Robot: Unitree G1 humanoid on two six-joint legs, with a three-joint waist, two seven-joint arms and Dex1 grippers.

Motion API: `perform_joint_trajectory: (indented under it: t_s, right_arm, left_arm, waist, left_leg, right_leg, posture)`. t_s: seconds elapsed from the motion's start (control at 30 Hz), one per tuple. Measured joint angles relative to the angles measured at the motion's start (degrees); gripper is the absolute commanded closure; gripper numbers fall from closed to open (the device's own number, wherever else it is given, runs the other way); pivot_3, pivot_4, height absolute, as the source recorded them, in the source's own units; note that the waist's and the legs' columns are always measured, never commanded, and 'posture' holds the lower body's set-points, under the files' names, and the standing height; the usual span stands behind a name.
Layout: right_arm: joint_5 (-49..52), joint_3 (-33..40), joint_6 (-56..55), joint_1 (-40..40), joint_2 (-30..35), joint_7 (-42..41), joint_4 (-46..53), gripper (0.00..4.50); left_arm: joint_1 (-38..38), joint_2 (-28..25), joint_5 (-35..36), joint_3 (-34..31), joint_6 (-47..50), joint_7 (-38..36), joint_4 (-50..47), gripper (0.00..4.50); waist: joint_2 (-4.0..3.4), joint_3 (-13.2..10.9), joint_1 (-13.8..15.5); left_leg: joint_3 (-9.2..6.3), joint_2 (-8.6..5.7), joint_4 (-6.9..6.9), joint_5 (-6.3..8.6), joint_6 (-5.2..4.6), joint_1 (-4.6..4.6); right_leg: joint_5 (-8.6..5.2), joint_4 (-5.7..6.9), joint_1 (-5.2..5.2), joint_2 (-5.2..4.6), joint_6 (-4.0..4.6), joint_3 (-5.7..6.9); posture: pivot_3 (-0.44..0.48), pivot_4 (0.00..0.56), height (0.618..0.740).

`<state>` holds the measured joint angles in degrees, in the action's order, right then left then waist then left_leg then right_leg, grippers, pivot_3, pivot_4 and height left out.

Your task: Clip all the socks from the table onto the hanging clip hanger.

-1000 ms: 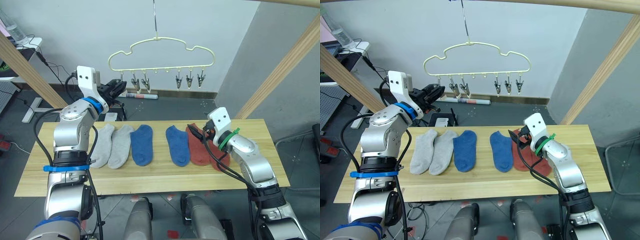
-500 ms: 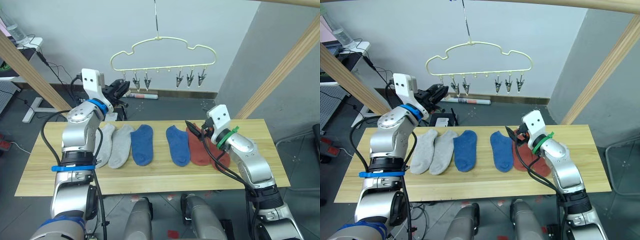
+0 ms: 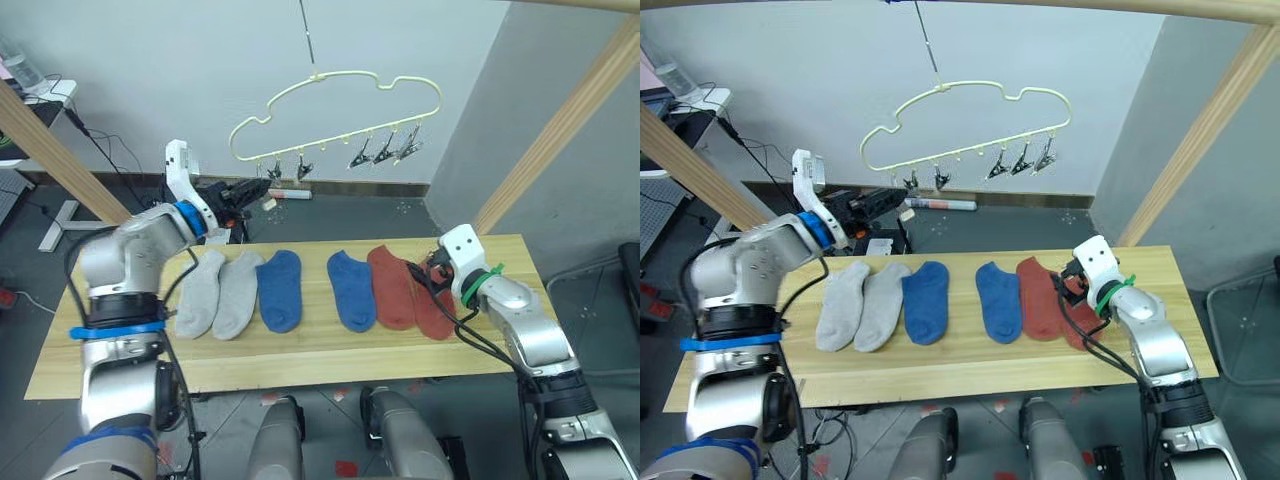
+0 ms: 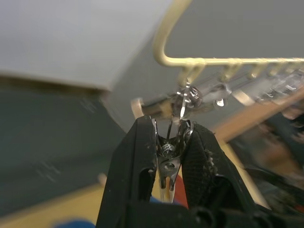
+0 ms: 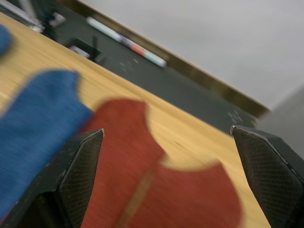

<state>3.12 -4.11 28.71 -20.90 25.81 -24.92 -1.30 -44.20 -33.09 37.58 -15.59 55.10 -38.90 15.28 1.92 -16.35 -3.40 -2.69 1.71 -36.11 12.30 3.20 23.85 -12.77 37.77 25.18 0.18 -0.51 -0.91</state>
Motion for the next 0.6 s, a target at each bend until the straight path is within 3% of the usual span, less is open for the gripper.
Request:
perform_joint_trajectory:
  t_s: [0.1, 0.27, 0.6]
  right_arm:
    - [-0.27, 0.83, 0.99, -2.05, 0.08, 0.33, -8.18, 0.00]
    - [-0.28, 0.64, 1.14, -5.73, -1.31, 0.61, -16.03, 0.00]
    - [-0.27, 0.84, 1.73, -12.83, -3.13, 0.63, -30.38, 0.00]
  left_arm:
    - [-3.49, -2.55, 3.76, -1.55, 11.00, -0.57, 2.55, 3.82]
    - [-5.97, -1.97, 7.14, -4.29, 20.53, 0.55, 5.60, 3.82]
    - [-7.87, -0.33, 9.76, -10.16, 27.56, 4.73, 7.01, 3.82]
  waist:
    - [-0.01, -0.02, -0.07]
    - [-0.01, -0.02, -0.23]
    - [0.00, -0.03, -0.05]
  left_leg:
    - [0.00, 0.03, -0.01, -0.02, -0.02, -0.04]
    - [0.05, 0.03, -0.01, -0.02, 0.00, 0.00]
    - [0.10, -0.03, -0.01, -0.02, 0.02, 0.00]
  right_leg:
    - [0.00, 0.12, 0.03, 0.05, 0.00, -0.01]
    - [0.00, 0.15, 0.09, 0.05, 0.01, -0.06]
    - [0.00, 0.16, 0.09, -0.06, 0.01, -0.07]
  posture:
    - [-0.056, 0.298, 0.740]
    - [-0.058, 0.299, 0.740]
    - [-0.057, 0.299, 0.740]
